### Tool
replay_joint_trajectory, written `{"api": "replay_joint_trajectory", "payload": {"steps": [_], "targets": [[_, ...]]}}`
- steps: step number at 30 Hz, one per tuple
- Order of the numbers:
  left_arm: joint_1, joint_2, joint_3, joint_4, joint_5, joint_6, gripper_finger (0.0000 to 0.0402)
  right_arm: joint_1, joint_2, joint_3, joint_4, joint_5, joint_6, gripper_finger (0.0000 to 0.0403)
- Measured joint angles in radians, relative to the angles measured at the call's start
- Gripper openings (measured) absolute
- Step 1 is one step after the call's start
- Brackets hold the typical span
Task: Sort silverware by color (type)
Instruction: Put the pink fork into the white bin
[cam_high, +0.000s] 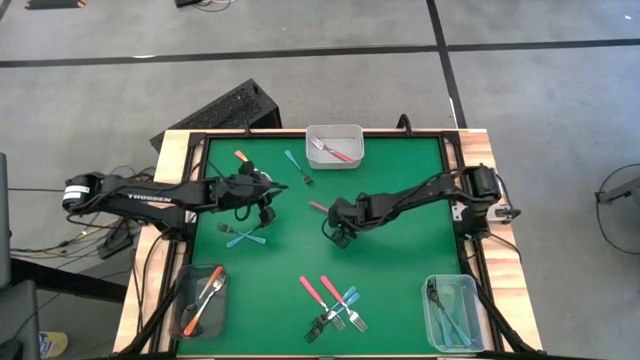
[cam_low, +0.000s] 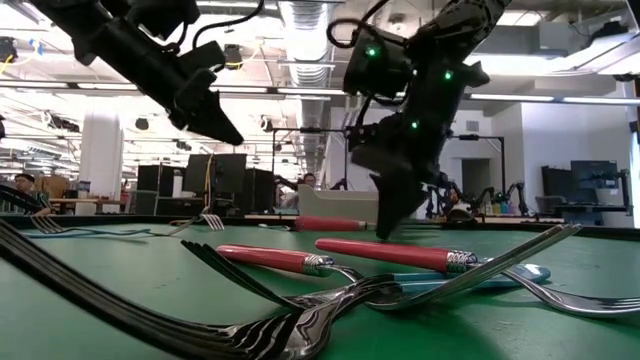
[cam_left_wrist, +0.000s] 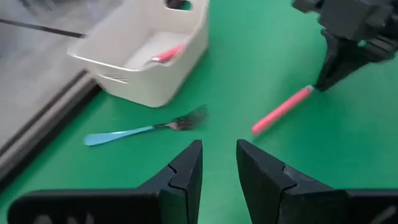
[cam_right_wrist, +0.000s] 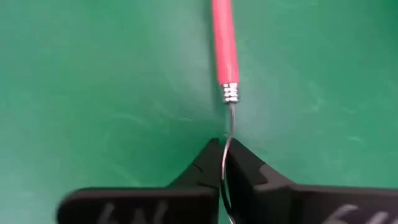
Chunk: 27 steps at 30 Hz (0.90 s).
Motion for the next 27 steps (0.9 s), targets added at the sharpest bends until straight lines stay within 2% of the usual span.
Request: {"api": "replay_joint_trajectory", "payload": {"steps": [6, 9, 13, 16, 18, 22, 27], "targets": [[-0.027, 0.073, 0.000, 0.053, 0.057, 0.001, 0.0086, -0.012, -0.102, 0.003, 0.137, -0.004, -0.099, 0.0023], [-0.043, 0.094, 0.000, 0.077, 0.054, 0.021, 0.0087, -0.016, -0.146, -0.001, 0.126, 0.098, -0.101, 0.0020], [-0.050, 0.088, 0.000, 0.081, 0.016, 0.045, 0.0089, -0.026, -0.238, 0.003, 0.093, 0.314, -0.108, 0.0025], [-0.049, 0.066, 0.000, 0.070, -0.050, 0.049, 0.0089, -0.040, -0.281, 0.002, -0.005, 0.403, -0.132, 0.0024], [-0.045, 0.051, 0.000, 0.071, -0.076, 0.069, 0.0089, -0.061, -0.303, 0.001, -0.047, 0.426, -0.168, 0.0022], [-0.031, 0.026, 0.000, 0.088, -0.079, 0.120, 0.0089, -0.142, -0.327, 0.003, -0.057, 0.387, -0.344, 0.0022], [0.001, 0.003, 0.000, 0.103, -0.081, 0.146, 0.0089, -0.270, -0.328, 0.003, -0.029, 0.224, -0.437, 0.0022]]}}
